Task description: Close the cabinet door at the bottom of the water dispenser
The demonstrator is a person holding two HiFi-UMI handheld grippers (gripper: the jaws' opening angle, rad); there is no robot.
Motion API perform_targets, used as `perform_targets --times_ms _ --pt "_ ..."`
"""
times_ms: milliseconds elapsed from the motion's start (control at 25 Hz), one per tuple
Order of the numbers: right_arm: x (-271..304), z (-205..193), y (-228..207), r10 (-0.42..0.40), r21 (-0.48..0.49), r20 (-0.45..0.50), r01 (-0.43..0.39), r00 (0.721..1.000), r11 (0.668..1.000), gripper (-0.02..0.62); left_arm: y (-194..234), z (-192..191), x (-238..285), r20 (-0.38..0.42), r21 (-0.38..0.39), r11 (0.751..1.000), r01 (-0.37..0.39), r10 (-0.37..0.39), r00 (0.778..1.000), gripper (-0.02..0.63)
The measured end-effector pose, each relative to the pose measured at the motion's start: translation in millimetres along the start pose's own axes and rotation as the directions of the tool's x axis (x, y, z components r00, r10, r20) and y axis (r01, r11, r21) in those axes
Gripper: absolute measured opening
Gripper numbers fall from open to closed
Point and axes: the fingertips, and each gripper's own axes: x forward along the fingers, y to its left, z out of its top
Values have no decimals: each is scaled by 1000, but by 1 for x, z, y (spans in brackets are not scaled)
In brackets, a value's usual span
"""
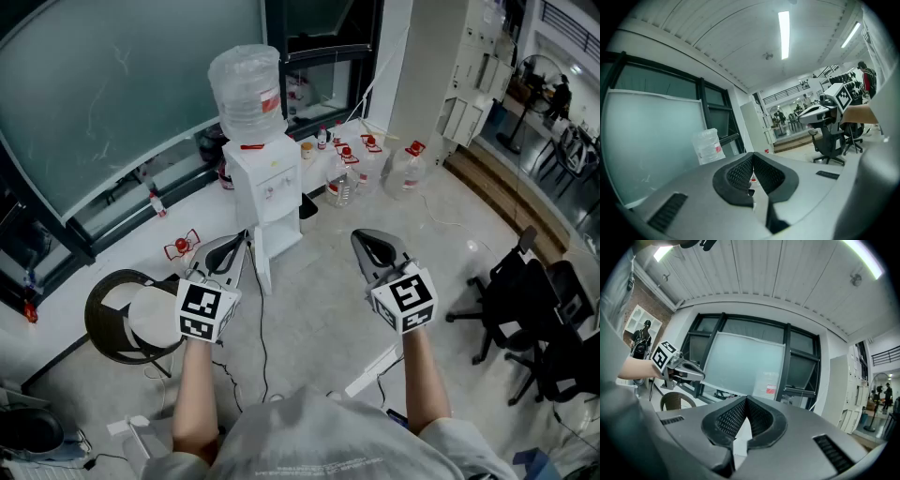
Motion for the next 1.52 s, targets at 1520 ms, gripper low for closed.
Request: perform_targets --times_ms 1520 --pt "190 -34 -120 31 2 -43 -31 999 1000 28 127 -62 183 -52 -55 998 -15 12 999 20"
